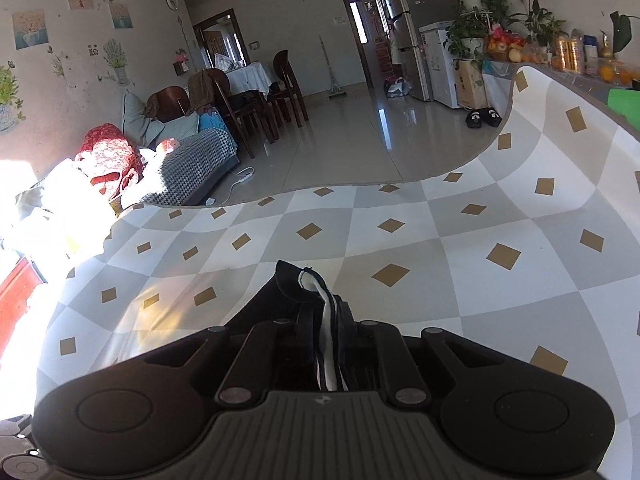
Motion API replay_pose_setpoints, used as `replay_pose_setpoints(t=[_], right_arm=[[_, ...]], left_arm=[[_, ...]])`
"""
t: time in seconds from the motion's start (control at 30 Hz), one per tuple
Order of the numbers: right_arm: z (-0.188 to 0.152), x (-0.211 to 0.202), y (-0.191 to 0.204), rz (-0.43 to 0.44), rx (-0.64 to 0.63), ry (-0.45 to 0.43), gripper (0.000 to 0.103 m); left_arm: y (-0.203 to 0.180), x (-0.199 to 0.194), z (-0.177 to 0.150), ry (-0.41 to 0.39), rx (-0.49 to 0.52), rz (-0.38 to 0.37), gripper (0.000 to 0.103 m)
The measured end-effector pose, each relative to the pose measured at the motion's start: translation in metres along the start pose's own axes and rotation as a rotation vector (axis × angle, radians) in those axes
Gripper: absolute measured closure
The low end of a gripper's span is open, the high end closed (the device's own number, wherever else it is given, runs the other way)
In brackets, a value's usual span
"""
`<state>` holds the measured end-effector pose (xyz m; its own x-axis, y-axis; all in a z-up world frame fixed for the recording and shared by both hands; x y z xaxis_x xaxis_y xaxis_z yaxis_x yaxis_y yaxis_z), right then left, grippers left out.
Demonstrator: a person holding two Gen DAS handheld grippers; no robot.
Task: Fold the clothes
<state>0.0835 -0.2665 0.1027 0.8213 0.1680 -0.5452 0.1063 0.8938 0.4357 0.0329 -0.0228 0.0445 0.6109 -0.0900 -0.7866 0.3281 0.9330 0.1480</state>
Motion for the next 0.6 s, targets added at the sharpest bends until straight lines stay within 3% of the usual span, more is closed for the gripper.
replay_pose_setpoints(t=[0.2,0.33,0.6], right_arm=[[-0.014,0.011,-0.014,-0.046,-0.032,0.074,0.063],[-0.014,0.014,-0.022,-0.066,-0.033,0.095,0.054],[-0.01,0.017,-0.025,-0.049,-0.08,0.113,0.051]], left_arm=[[-0.015,0.009,0.001,0.019,0.028,-0.017,0.0],[-0.023,0.012,0.002,0.026,0.043,-0.021,0.0],[-0.033,0.02,0.006,0.034,0.054,-0.033,0.0]])
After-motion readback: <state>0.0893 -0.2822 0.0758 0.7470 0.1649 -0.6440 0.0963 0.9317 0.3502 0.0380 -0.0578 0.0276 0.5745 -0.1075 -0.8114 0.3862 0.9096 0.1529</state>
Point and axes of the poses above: each gripper's, at about its wrist camera, not at the fingertips, and x roughly the way its jaws point, y to its left, z to its top, the point moved 6 cm from there along x, roughly the way its jaws point, and after that the axes turned 15 degrees about x, right-handed, at the moved point
